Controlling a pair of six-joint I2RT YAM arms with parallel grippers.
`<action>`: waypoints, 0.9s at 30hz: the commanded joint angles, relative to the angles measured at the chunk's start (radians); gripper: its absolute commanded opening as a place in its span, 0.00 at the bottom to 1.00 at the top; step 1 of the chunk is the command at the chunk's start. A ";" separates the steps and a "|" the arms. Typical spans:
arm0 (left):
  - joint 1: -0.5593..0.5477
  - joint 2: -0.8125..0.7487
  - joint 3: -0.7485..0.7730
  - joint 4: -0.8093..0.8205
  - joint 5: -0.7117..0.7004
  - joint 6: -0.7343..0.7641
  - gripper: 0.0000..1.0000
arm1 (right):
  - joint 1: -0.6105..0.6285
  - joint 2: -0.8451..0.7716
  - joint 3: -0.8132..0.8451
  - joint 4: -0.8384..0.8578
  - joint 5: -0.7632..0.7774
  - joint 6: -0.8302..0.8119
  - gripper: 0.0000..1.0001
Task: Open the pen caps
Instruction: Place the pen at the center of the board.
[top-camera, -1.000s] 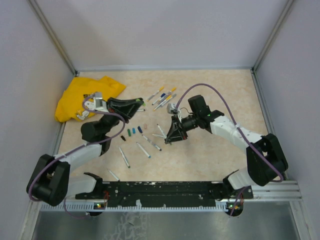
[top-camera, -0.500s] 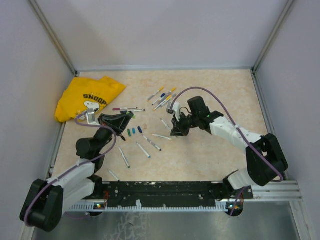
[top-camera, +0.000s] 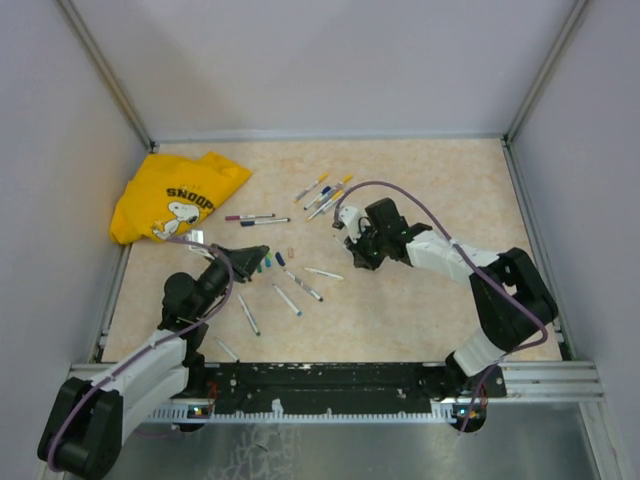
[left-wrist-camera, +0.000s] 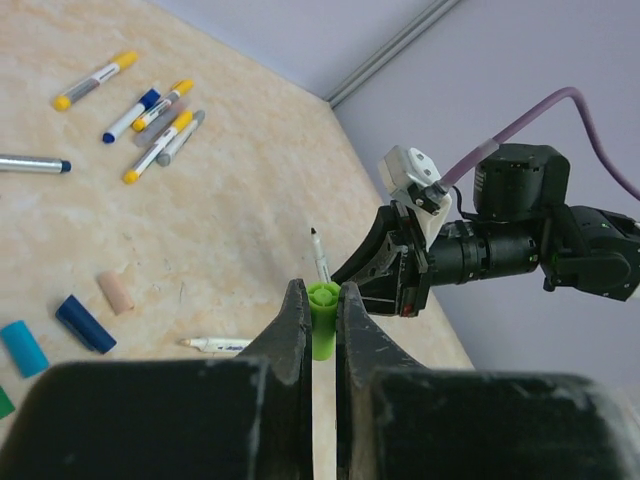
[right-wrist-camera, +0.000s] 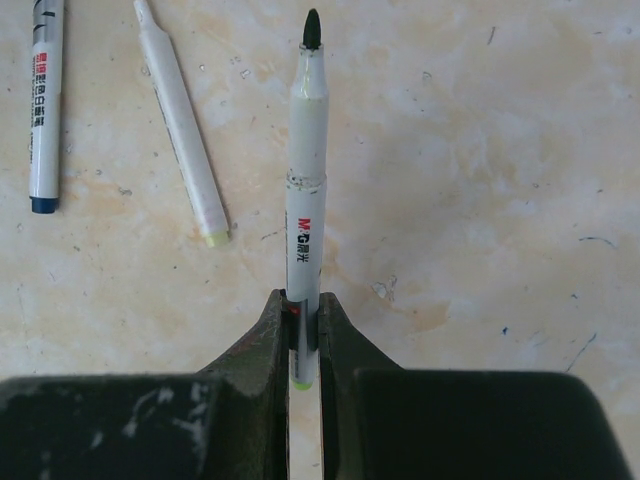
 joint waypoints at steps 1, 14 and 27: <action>0.006 -0.008 0.015 -0.062 -0.005 -0.029 0.00 | 0.040 0.027 0.047 0.027 0.049 0.019 0.00; 0.006 -0.005 -0.003 -0.064 0.014 -0.044 0.00 | 0.066 0.085 0.073 0.015 0.034 0.069 0.00; 0.006 0.023 -0.002 -0.044 0.043 -0.056 0.00 | 0.075 0.141 0.093 -0.007 0.031 0.078 0.00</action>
